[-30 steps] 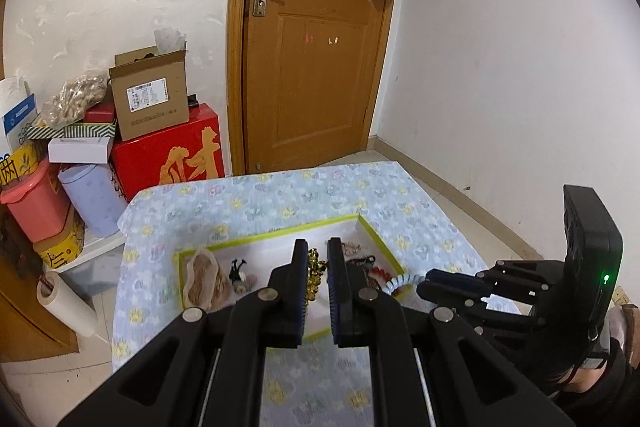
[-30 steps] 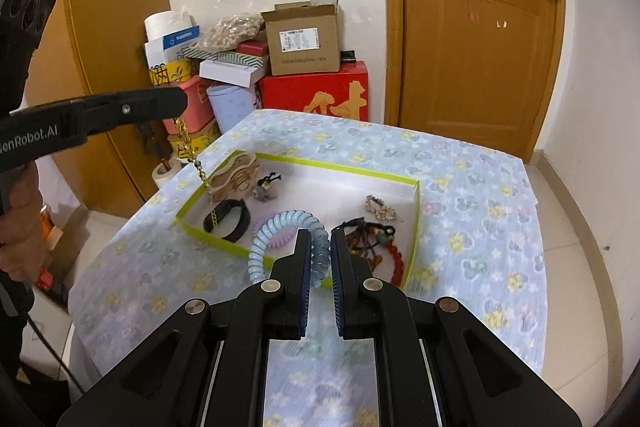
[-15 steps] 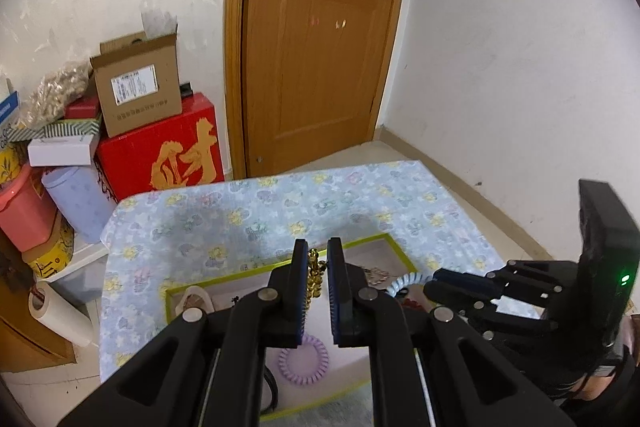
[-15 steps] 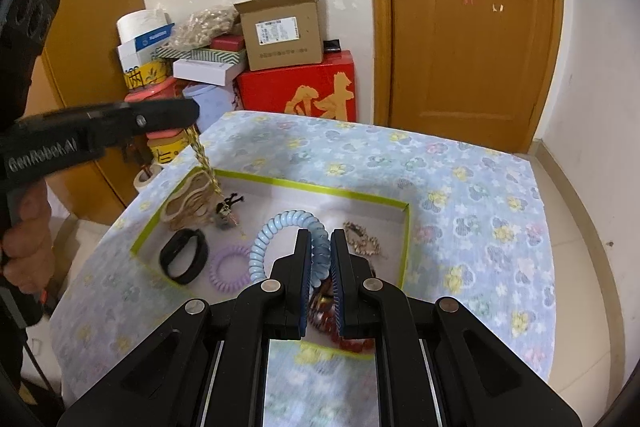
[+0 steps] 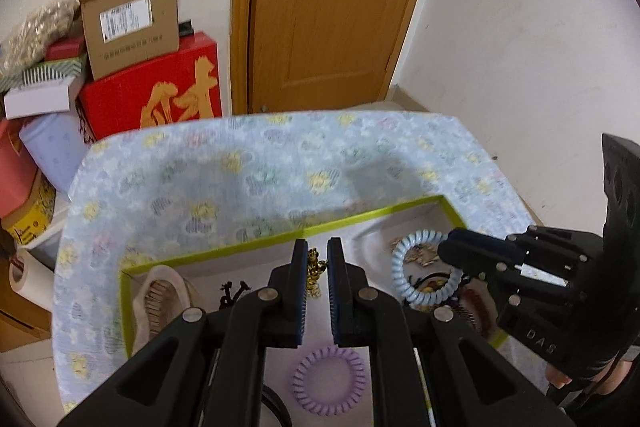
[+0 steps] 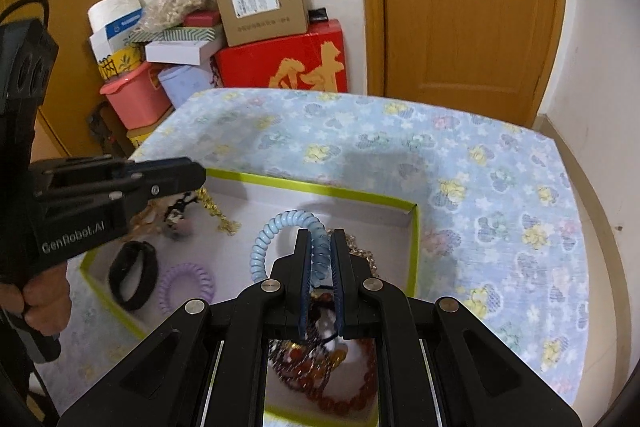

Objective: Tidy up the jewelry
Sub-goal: 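Carry the blue coil and gold chain into the box and open both tools, then withdraw both tools from the box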

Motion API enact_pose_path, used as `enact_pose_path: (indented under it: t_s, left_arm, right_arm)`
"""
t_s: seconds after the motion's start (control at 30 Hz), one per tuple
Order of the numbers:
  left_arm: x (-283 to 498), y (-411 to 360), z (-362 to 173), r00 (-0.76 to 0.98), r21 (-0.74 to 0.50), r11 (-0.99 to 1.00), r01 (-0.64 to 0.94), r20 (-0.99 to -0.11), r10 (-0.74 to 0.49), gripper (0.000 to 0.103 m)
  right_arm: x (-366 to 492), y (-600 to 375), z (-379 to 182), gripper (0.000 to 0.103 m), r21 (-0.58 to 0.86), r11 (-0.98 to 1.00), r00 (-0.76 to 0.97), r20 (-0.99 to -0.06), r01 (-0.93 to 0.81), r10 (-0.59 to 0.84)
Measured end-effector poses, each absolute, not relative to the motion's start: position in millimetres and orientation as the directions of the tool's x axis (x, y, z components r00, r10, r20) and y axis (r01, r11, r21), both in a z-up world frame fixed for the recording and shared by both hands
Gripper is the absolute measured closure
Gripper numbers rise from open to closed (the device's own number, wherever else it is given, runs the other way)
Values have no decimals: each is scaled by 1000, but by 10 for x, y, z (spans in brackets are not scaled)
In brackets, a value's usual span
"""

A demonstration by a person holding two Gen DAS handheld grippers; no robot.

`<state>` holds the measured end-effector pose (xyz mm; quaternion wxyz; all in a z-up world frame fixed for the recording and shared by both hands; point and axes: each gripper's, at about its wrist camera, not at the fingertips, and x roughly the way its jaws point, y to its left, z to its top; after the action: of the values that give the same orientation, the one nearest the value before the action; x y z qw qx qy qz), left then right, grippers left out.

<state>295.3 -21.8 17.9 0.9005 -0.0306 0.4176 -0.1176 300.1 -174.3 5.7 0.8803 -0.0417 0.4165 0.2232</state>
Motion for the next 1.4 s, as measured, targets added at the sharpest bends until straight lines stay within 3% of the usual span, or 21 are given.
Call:
enact_pose_path:
  t_s: [0.57,0.73,0.83,1.4]
  left_arm:
    - [3067,-236,-203,552,-177,968,180,-796,-248,93]
    - [3035,-213,-155,563,-178,968,176,-789,-247,91]
    - [2997,-195,-120,568,-184,968,171,-784,-250,80]
    - [2136,-157,292,649,-139,981,133,-736,-192,80]
  right_arm:
    - [3202,-1699,-194,91,117,905,509,-794,-410,333]
    - [3173,-1710,-172,87,120,907,512,-792,-404,333]
    - [3129,-1735,-129,84,121,909,520,-786,-399,334]
    - [2259,-1942,278,78,133,909,575,-736,-396,358]
